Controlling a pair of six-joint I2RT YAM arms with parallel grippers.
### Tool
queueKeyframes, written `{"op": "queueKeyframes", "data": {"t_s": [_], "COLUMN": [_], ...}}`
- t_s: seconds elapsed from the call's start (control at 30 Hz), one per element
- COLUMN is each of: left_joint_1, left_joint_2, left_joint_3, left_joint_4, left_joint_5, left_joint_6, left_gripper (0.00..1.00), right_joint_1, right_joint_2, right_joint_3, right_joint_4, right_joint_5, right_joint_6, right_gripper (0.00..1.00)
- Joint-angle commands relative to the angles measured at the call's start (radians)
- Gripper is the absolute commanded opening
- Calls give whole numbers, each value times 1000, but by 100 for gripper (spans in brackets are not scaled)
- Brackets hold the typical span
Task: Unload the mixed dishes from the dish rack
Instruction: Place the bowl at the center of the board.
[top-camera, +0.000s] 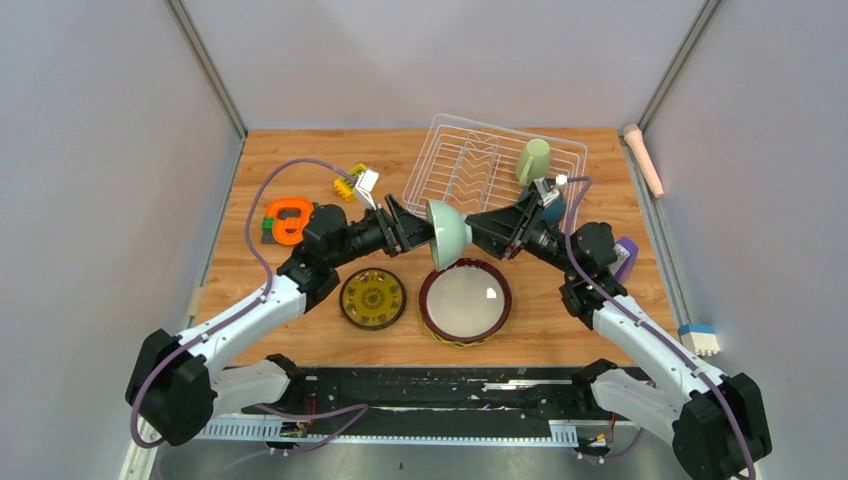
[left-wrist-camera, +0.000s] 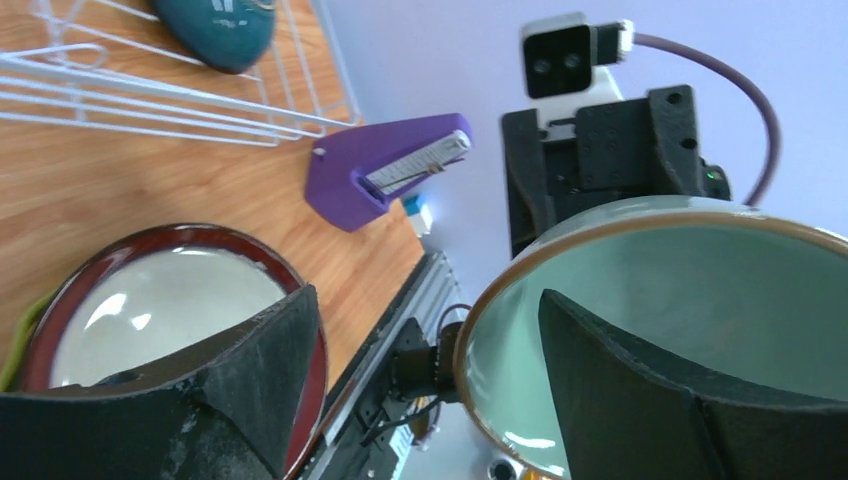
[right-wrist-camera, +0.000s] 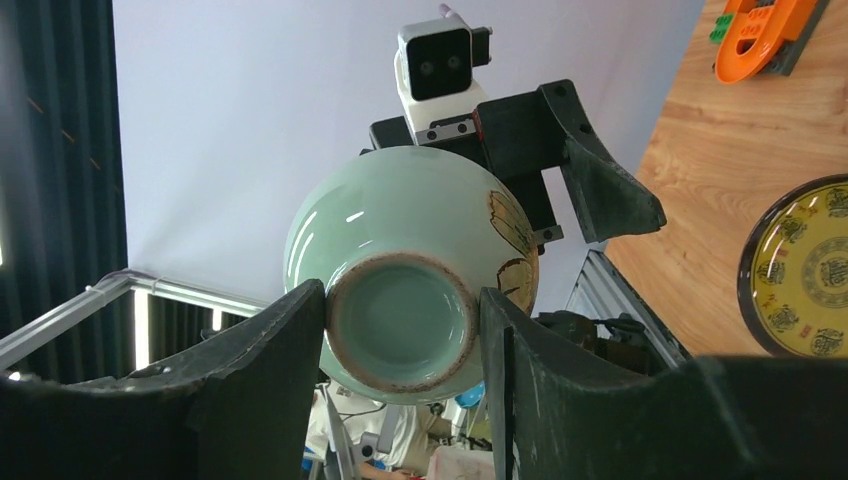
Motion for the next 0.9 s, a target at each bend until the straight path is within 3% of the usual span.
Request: {"op": "queueKeyframes", "data": {"t_s": [0.0,0.07,0.17,0.2,0.33,0.37,0.43,0.47,0.57,0.67,0.73,0.87], "left_joint_1": [5,4,4,5,5,5,5,5,4,4,5,5], "left_joint_2": [39,53,60,58,40,30,16,10,-37,-105,-157,-296], "left_joint_3": [7,-6,-21,-26,-31,-33,-39,-42,-68,-99,-108,-110], "left_joint_4": [274,355,448,456,462,455,433,418,359,287,206,-61], "left_joint_5": [150,176,191,197,204,202,191,176,132,88,56,-64], "left_joint_6": [-73,-107,-152,-156,-159,-162,-163,-159,-144,-127,-99,-22], "left_gripper": [85,75,48,43,5,2,0,0,0,0,0,0], "right_joint_1": [12,14,14,14,14,15,16,15,15,16,17,18], "right_joint_2": [6,9,8,7,13,12,10,7,-30,-112,-177,-331], "right_joint_3": [6,-1,-14,-16,-20,-24,-35,-39,-36,-33,-50,-128], "right_joint_4": [183,199,213,218,226,225,221,212,89,-159,-280,-405], "right_joint_5": [-13,-11,-2,1,-1,2,5,6,43,174,278,448], "right_joint_6": [91,105,114,115,114,112,105,94,10,-88,-140,-180], "right_gripper": [0,0,0,0,0,0,6,16,64,94,99,100]}}
